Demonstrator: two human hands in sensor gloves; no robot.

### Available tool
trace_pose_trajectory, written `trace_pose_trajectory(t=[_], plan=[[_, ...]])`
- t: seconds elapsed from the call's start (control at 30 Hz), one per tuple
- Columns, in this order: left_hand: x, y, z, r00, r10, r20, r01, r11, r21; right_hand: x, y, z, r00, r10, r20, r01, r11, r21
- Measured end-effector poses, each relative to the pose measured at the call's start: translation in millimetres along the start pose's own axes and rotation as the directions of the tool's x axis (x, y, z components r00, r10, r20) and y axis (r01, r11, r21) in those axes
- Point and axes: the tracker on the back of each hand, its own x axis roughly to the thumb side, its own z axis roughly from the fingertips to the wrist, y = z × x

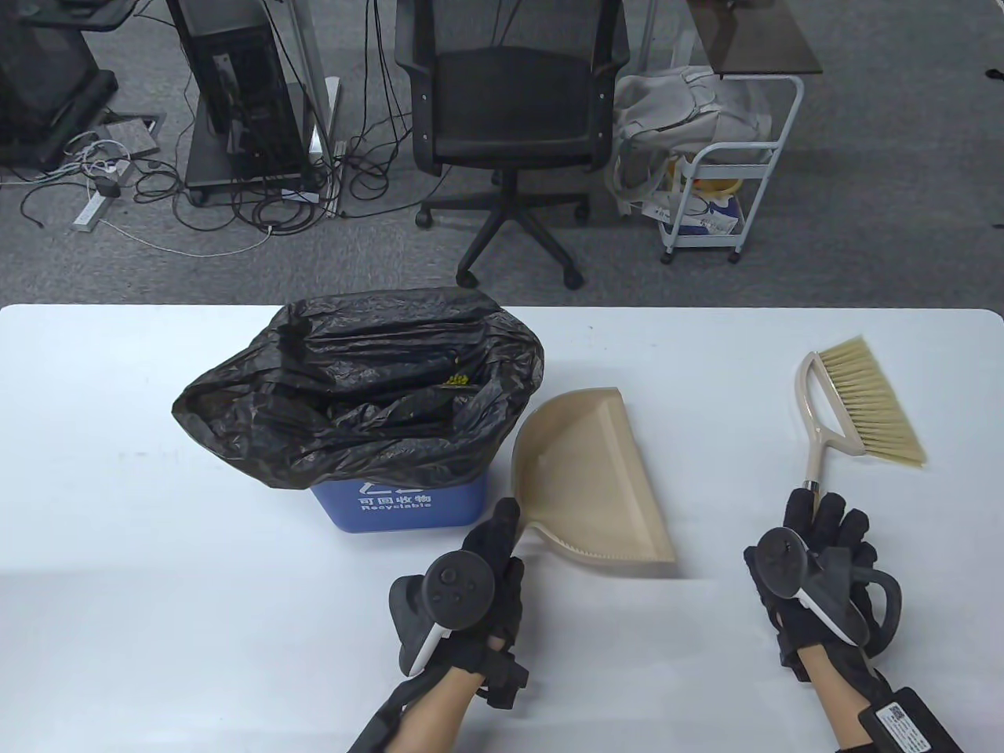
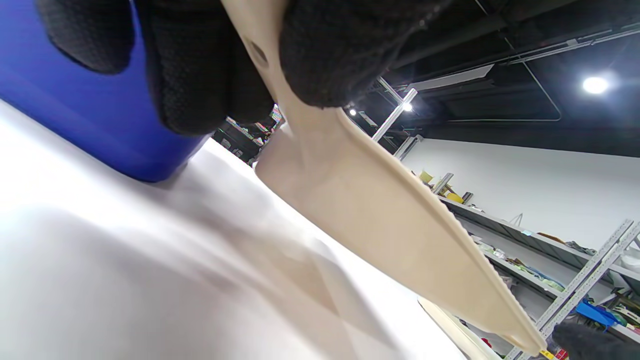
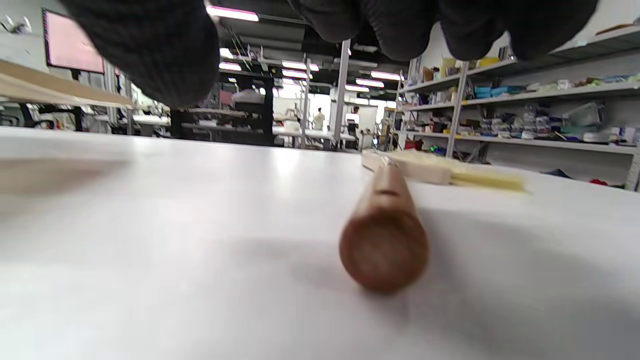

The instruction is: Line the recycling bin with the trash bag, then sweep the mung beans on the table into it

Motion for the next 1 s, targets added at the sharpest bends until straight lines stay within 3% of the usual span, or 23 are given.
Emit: trace_pose_trajectory(t=[0.53,0.73,1.0], plan=[[38,-10,-5,0.994,-0.11,0.001,0.11,0.994,0.006,-3,-21,8,0.995,-0.092,0.047,0.096,0.992,-0.084],[60,-17,-23,0.994,-0.107,-0.036,0.108,0.994,0.014,-4,-28,13,0.989,-0.134,0.062,0.14,0.985,-0.104],[85,-46,-51,0.978,-0.195,-0.075,0.195,0.981,-0.004,-15,-34,14,0.978,-0.201,0.047,0.205,0.972,-0.118]])
